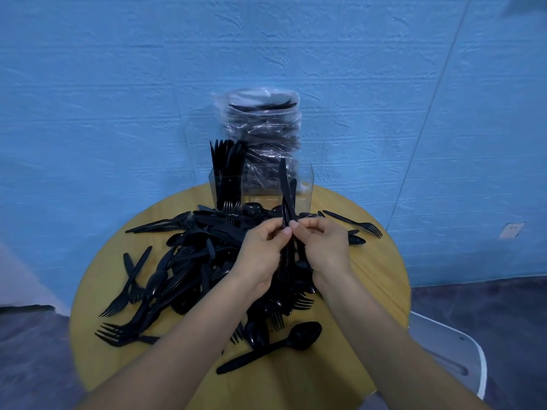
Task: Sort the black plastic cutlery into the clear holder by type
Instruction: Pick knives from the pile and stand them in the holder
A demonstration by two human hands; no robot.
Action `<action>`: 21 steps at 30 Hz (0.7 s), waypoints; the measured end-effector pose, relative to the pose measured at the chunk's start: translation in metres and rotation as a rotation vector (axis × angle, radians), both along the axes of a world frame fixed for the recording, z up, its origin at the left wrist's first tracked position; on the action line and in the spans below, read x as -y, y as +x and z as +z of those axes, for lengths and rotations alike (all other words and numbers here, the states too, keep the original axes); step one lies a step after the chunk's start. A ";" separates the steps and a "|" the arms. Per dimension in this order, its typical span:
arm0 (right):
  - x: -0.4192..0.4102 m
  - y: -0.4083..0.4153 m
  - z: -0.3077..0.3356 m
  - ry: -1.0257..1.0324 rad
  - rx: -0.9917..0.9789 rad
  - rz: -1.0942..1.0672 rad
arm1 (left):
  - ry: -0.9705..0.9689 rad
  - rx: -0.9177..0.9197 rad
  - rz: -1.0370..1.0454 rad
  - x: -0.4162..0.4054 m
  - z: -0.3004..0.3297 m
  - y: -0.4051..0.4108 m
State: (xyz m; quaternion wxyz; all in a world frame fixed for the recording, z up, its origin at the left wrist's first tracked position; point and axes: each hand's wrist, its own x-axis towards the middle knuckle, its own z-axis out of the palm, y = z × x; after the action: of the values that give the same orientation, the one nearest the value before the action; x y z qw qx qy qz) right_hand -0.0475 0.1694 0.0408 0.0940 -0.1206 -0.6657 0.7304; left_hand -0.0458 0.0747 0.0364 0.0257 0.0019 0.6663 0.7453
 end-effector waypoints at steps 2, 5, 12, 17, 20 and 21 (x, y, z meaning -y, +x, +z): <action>0.001 0.001 0.000 0.017 0.004 0.013 | 0.025 0.008 -0.005 0.002 0.001 0.000; 0.002 0.005 -0.003 0.059 -0.006 0.023 | 0.069 0.018 0.039 0.004 0.003 -0.002; 0.002 0.012 -0.009 0.307 -0.061 0.066 | 0.116 0.047 0.077 0.002 0.006 -0.005; -0.009 0.004 -0.007 0.343 -0.053 0.207 | 0.072 -0.013 0.130 0.009 0.005 -0.007; -0.034 -0.009 -0.011 0.517 -0.027 0.106 | 0.088 0.007 0.175 0.021 0.005 -0.010; -0.041 -0.013 -0.015 0.595 0.004 0.093 | 0.097 0.016 0.190 0.024 0.004 -0.011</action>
State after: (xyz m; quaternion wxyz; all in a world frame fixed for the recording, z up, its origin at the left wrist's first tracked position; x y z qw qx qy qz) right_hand -0.0604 0.2108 0.0257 0.0903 -0.0587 -0.8555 0.5064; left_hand -0.0567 0.0504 0.0402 -0.0399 -0.0657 0.6264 0.7757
